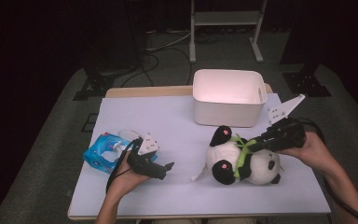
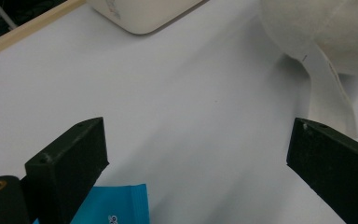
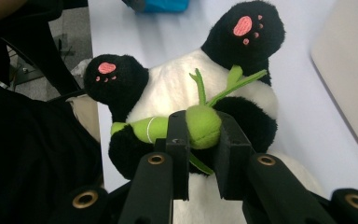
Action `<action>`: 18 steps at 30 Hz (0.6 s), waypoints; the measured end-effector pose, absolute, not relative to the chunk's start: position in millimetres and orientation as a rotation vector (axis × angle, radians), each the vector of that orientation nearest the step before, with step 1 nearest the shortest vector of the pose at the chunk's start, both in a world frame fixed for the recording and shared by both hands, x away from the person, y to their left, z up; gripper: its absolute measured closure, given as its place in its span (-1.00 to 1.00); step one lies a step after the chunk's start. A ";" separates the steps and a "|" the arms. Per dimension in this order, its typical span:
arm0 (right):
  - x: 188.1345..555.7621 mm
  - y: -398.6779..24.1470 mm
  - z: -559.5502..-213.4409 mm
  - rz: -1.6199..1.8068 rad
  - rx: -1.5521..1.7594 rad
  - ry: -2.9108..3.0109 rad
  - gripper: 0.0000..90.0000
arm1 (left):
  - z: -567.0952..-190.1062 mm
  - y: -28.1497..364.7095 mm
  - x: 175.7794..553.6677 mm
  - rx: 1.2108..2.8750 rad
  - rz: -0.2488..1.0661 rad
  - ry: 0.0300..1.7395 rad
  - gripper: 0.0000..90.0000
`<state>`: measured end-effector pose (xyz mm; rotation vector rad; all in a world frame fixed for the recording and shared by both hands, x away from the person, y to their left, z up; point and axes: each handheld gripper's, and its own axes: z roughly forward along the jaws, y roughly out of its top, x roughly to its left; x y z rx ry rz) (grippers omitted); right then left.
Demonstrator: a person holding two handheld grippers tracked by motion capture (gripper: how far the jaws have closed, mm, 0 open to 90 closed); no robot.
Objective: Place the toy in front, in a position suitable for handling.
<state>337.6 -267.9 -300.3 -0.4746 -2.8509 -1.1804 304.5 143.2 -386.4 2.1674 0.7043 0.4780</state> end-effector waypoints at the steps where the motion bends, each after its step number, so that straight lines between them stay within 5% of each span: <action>1: 338.6 -263.4 -300.3 -1.183 -0.458 -2.846 0.71 | -386.4 144.1 304.8 2.165 0.482 0.706 -0.91; 18: 353.2 -194.7 -302.2 -1.146 -0.332 -2.851 0.70 | -386.3 154.1 306.6 2.156 0.485 0.730 -0.91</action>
